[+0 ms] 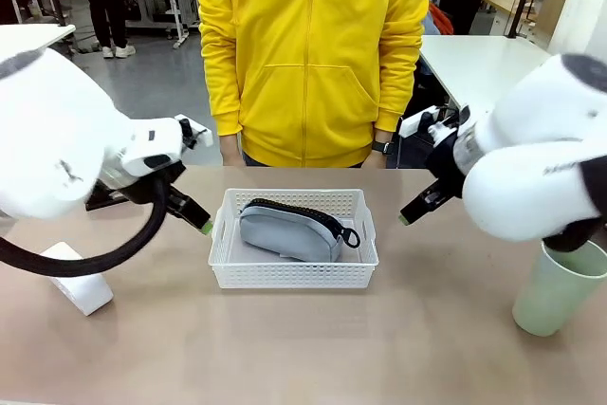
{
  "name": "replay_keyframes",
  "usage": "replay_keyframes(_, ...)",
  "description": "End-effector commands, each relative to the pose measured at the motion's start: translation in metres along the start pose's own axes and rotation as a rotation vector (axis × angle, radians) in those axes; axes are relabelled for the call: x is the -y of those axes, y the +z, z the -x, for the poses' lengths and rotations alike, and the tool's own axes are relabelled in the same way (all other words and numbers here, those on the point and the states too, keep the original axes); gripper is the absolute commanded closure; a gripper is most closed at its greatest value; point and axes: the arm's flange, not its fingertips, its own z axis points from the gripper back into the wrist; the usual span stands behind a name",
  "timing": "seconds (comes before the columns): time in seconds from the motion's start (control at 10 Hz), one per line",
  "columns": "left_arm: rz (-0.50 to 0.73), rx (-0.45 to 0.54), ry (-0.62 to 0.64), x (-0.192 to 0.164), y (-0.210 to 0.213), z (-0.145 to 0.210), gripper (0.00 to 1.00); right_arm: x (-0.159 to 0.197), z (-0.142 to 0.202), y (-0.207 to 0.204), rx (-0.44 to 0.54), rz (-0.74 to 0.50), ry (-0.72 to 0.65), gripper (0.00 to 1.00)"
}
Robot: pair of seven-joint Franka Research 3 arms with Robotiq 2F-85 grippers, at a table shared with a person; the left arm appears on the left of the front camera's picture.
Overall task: Efficiently arrange items inside the basket to fit them all.
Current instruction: Pick up the Digital clock and place it inside the Organizing basket.
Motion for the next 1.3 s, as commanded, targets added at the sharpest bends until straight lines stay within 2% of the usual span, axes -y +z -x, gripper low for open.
replay_keyframes(0.0, 0.053, -0.087, 0.286, -0.018, 0.051, 0.015, 0.00, 0.026, -0.005, 0.053, -0.056, -0.272, -0.118, 0.00)
replay_keyframes(0.1, 0.203, -0.003, 0.286, -0.022, 0.074, 0.024, 0.00, 0.031, -0.010, 0.076, -0.079, -0.363, -0.382, 0.00)
replay_keyframes(0.2, 0.400, 0.114, 0.299, -0.036, 0.103, 0.042, 0.00, 0.046, 0.003, 0.103, -0.053, -0.543, -0.402, 0.00)
replay_keyframes(0.3, 0.528, 0.213, 0.308, -0.051, 0.125, 0.063, 0.00, 0.069, 0.020, 0.124, -0.010, -0.682, -0.429, 0.00)
replay_keyframes(0.5, 0.693, 0.429, 0.388, -0.091, 0.164, 0.116, 0.00, 0.120, 0.071, 0.164, 0.159, -0.854, -0.541, 0.00)
replay_keyframes(0.7, 0.801, 0.665, 0.559, -0.139, 0.179, 0.188, 0.00, 0.176, 0.148, 0.189, 0.374, -0.926, -0.690, 0.00)
replay_keyframes(0.9, 0.835, 0.801, 0.664, -0.161, 0.176, 0.234, 0.00, 0.213, 0.211, 0.192, 0.508, -0.967, -0.827, 0.00)
replay_keyframes(1.2, 0.800, 0.848, 0.768, -0.166, 0.175, 0.263, 0.00, 0.247, 0.276, 0.179, 0.566, -0.977, -0.954, 0.00)
